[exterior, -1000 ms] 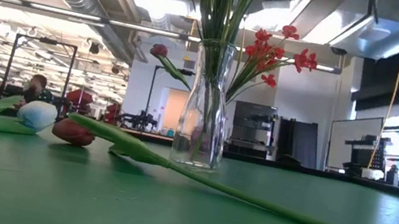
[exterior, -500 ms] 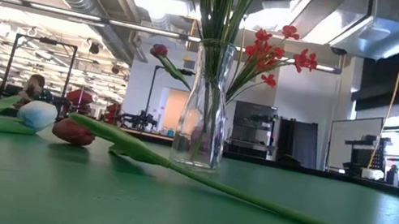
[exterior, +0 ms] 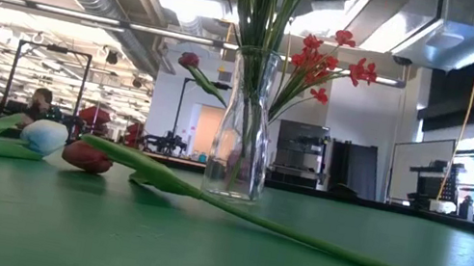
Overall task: Sort flowers into vase by color
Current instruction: Put the red flowers into the purple vase
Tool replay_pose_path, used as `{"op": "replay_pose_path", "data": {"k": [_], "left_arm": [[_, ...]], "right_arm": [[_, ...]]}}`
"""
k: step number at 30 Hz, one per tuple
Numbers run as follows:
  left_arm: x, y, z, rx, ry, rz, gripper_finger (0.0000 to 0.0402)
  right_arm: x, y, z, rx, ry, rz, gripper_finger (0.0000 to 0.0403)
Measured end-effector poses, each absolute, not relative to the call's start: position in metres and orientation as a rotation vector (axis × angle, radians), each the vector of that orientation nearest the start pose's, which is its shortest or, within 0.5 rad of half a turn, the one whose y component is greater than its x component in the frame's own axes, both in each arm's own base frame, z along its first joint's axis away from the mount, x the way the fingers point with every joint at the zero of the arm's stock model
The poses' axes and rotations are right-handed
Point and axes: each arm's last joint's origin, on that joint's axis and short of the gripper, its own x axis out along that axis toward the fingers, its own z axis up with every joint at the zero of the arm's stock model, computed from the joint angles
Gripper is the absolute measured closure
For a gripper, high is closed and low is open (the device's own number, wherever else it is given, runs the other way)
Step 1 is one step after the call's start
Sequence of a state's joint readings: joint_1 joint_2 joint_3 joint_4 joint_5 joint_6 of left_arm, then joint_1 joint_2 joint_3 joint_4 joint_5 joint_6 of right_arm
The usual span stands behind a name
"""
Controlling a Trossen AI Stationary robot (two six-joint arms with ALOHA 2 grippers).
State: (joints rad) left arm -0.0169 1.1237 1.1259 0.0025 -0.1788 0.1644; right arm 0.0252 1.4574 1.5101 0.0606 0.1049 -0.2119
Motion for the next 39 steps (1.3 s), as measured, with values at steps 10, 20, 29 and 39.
{"op": "replay_pose_path", "data": {"k": [10,20,29,39], "left_arm": [[0.264,0.064,0.392,0.045,-0.018,0.06,0.0227],[0.274,0.07,0.384,0.025,-0.011,-0.029,0.0227],[0.274,0.073,0.384,0.084,-0.009,0.087,0.0276],[0.275,0.071,0.384,0.067,-0.003,0.11,0.0391]], "right_arm": [[0.346,-0.022,0.438,-0.218,-0.12,-0.069,0.04],[0.347,-0.04,0.436,-0.223,-0.112,-0.083,0.04],[0.35,-0.041,0.432,-0.223,-0.098,-0.075,0.0394],[0.352,-0.041,0.428,-0.222,-0.079,-0.075,0.0386]]}}
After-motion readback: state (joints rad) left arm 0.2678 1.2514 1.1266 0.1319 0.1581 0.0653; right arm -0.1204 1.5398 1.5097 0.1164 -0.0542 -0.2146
